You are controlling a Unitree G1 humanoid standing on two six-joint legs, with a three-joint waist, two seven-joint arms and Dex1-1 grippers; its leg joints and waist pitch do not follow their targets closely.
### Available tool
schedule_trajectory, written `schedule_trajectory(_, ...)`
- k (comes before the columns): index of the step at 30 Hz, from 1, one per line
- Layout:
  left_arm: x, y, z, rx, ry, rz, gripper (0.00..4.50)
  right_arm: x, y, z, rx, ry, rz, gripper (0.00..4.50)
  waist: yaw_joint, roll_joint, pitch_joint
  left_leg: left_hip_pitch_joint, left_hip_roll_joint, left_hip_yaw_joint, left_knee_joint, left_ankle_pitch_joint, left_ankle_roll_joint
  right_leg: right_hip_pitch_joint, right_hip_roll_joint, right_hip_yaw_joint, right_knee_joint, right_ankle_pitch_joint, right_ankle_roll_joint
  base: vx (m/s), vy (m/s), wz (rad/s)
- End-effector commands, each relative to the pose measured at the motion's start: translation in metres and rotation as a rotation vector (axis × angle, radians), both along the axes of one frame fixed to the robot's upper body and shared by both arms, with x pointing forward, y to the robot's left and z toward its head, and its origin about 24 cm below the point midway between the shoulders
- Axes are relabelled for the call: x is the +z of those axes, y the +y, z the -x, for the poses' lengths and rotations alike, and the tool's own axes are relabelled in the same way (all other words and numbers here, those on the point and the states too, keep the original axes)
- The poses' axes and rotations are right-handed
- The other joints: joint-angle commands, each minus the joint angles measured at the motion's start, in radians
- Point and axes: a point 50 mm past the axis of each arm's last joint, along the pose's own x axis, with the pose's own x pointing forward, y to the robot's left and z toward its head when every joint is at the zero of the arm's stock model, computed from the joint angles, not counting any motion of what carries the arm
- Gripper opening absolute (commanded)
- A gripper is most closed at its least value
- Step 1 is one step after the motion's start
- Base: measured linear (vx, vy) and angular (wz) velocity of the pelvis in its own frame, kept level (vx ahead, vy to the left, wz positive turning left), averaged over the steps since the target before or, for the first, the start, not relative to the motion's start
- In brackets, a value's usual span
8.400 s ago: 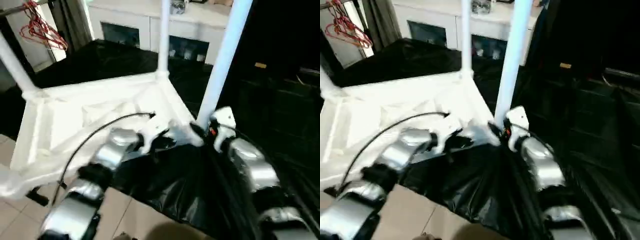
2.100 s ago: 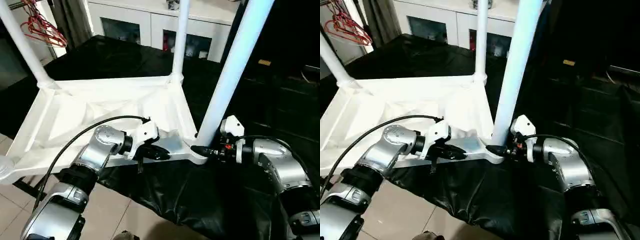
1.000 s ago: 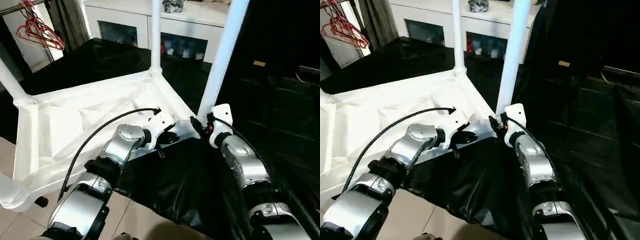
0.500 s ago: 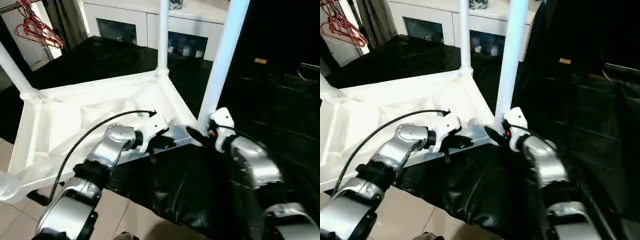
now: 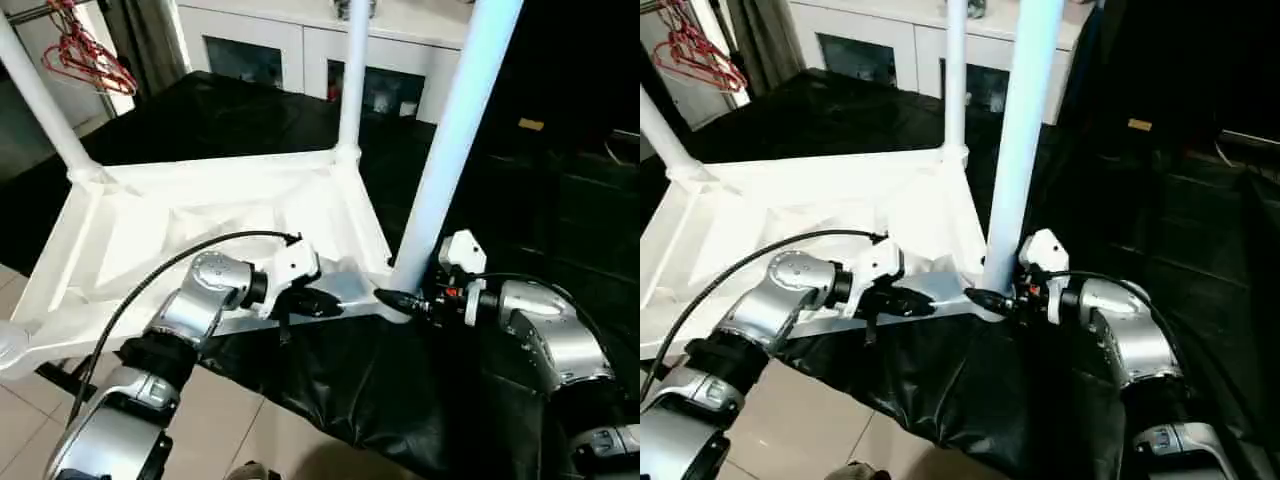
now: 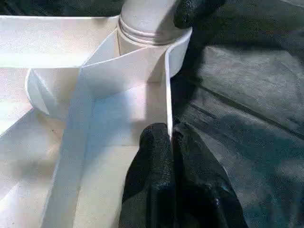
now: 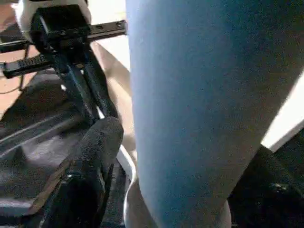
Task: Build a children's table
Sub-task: Rotate leg to tighten
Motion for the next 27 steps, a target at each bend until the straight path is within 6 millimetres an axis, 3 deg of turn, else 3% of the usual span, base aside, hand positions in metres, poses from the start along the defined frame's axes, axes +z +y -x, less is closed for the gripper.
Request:
schedule_trajectory(1, 0.012, -0.004, 0.000, -0.033, -0.040, 0.062, 0.00, 0.000, 0.003, 0.005, 0.051, 0.017, -0.011, 2.79, 0.001, -0.010, -0.070, 0.021, 0.068, -0.029, -0.070, -0.199, 0.068, 0.047, -0.071, 0.046, -0.061, -0.157, -0.261, 0.000, 0.000, 0.00)
schedule_trajectory(11, 0.011, 0.001, 0.001, -0.033, -0.029, 0.049, 0.00, -0.002, 0.000, 0.009, 0.088, 0.038, 0.022, 1.97, 0.003, -0.010, -0.071, 0.023, 0.067, -0.028, -0.068, -0.198, 0.062, 0.046, -0.071, 0.046, -0.062, -0.167, -0.256, 0.000, 0.000, 0.00)
schedule_trajectory(19, 0.010, -0.003, -0.006, 0.059, -0.055, 0.051, 0.00, -0.011, 0.006, 0.015, 0.067, 0.065, -0.001, 1.93, 0.007, -0.012, -0.071, 0.023, 0.067, -0.028, -0.066, -0.191, 0.068, 0.046, -0.073, 0.046, -0.063, -0.172, -0.252, 0.000, 0.000, 0.00)
schedule_trajectory(24, 0.012, -0.013, -0.017, 0.159, -0.094, 0.059, 0.00, -0.022, 0.016, 0.010, -0.091, 0.060, -0.019, 1.93, 0.004, -0.013, -0.065, 0.030, 0.064, -0.029, -0.073, -0.254, 0.033, 0.037, -0.073, 0.049, -0.078, -0.276, -0.225, 0.000, 0.000, 0.00)
schedule_trajectory(25, 0.012, -0.015, -0.019, 0.176, -0.101, 0.059, 0.00, -0.027, 0.019, 0.006, -0.169, 0.057, -0.013, 1.93, 0.004, -0.013, -0.065, 0.029, 0.063, -0.032, -0.075, -0.269, 0.024, 0.041, -0.077, 0.047, -0.081, -0.311, -0.213, 0.000, 0.000, 0.00)
schedule_trajectory(27, 0.013, -0.026, -0.026, 0.246, -0.120, 0.057, 0.00, -0.037, 0.025, -0.003, -0.345, 0.069, 0.007, 1.92, -0.008, -0.009, -0.061, 0.031, 0.061, -0.036, -0.081, -0.302, -0.005, 0.033, -0.074, 0.046, -0.088, -0.366, -0.191, 0.000, 0.000, 0.00)
